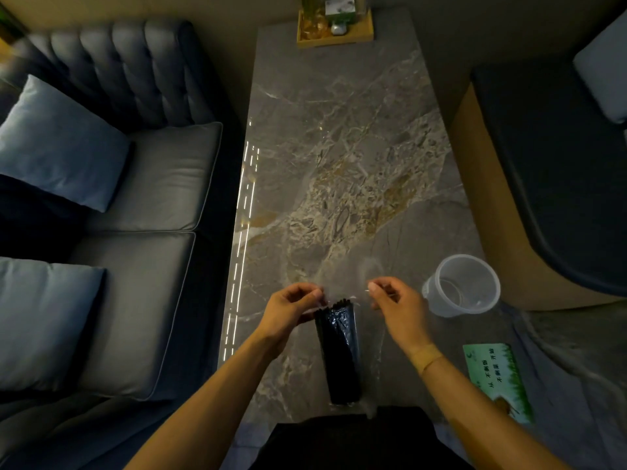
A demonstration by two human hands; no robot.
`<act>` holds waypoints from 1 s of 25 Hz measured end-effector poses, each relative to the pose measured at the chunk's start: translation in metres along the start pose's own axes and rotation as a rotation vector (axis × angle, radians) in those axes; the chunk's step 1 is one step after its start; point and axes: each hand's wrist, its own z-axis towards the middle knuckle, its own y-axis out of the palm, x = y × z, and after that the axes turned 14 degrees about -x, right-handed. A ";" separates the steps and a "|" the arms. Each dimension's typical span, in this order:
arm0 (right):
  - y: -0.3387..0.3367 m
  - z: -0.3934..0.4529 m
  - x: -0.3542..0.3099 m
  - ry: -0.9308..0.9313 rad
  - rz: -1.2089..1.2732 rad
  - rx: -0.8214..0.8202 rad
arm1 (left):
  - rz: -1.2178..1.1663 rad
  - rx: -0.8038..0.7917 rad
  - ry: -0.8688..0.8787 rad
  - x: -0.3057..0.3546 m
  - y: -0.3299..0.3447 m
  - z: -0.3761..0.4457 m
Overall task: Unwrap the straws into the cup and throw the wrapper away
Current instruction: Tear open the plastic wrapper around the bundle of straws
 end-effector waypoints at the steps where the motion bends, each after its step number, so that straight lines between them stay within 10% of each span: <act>1: -0.007 0.000 0.000 0.014 0.022 0.014 | -0.015 0.013 0.001 0.003 -0.002 -0.001; 18: -0.024 -0.012 -0.052 0.019 0.046 -0.236 | 0.430 0.250 0.181 0.012 0.024 0.008; 25: -0.005 -0.018 -0.066 0.002 0.067 -0.069 | 0.865 -0.098 0.266 -0.020 0.042 -0.023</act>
